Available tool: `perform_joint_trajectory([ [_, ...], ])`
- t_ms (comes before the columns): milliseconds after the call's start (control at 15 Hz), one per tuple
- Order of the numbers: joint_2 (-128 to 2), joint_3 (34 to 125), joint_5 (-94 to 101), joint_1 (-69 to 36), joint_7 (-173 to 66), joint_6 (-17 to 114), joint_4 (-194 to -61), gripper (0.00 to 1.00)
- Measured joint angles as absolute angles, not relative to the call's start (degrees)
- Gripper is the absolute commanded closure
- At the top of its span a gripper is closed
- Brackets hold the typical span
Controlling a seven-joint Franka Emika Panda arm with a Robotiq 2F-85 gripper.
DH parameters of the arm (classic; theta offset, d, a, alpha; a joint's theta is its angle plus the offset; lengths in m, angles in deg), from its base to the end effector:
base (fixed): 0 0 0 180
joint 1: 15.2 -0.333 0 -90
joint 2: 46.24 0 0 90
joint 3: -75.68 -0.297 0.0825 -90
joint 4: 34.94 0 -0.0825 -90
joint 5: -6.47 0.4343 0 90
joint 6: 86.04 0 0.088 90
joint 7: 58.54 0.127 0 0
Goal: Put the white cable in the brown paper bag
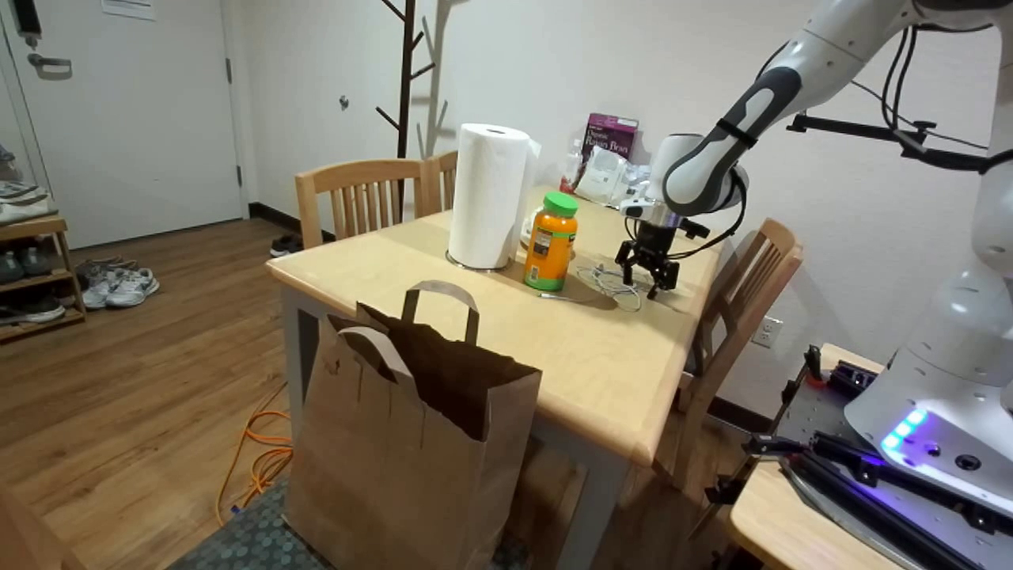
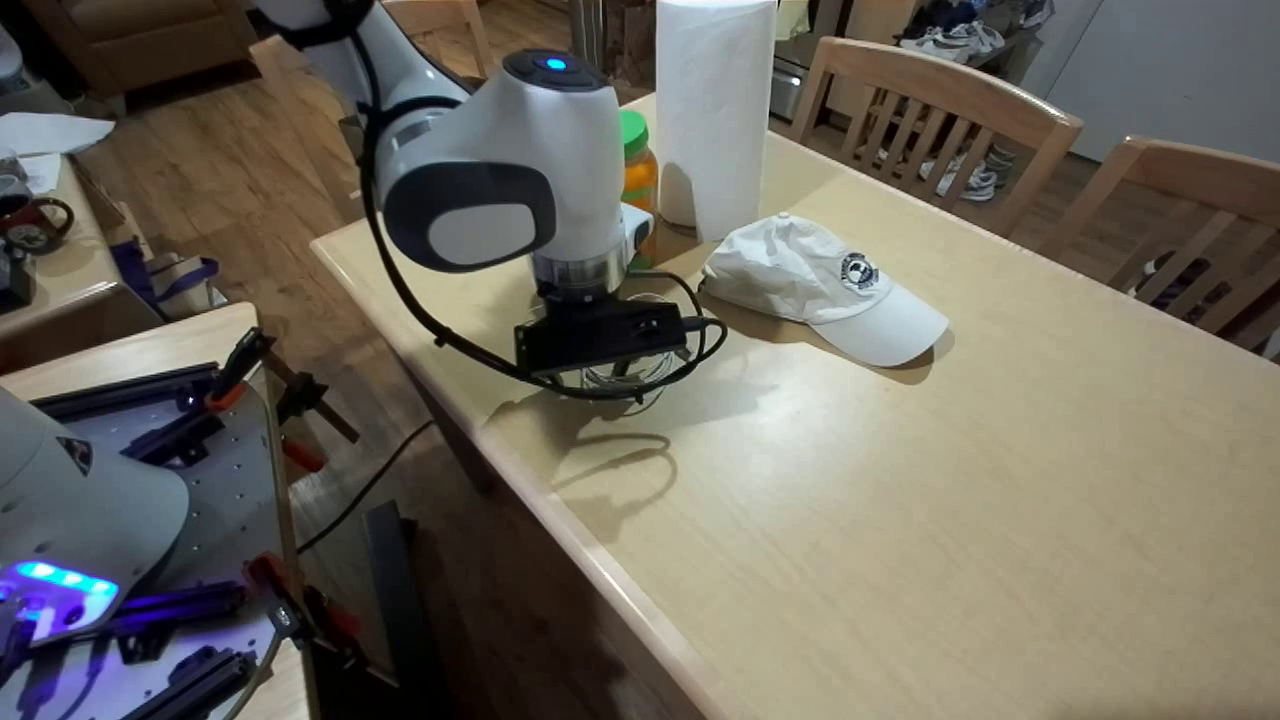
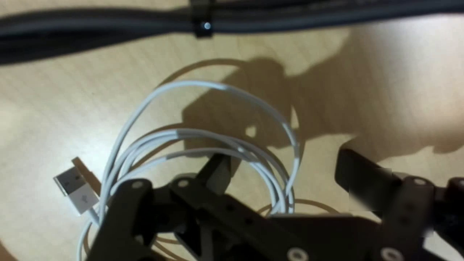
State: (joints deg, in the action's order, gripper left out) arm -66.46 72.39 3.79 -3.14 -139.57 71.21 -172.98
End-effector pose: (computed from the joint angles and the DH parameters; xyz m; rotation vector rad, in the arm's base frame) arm 0.4983 -0.0721 0.0821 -2.4893 -1.8946 0.0161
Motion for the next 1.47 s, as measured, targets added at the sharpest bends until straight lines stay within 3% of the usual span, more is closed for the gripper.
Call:
perform_joint_trajectory([
  [400, -66.9, 70.5, 4.8, -0.8, -143.4, 71.2, -171.7, 0.91],
  [533, -67.0, 69.5, 6.7, 0.1, -145.1, 71.2, -171.7, 0.96],
  [667, -66.9, 67.6, 10.3, 1.7, -148.3, 71.2, -171.6, 1.0],
  [733, -66.7, 66.6, 12.0, 2.2, -149.6, 70.9, -171.6, 0.95],
  [933, -64.5, 64.8, 13.8, 2.2, -150.6, 68.5, -171.1, 0.95],
  [1467, -49.5, 68.0, 13.9, -5.3, -150.6, 58.6, -170.7, 0.95],
])
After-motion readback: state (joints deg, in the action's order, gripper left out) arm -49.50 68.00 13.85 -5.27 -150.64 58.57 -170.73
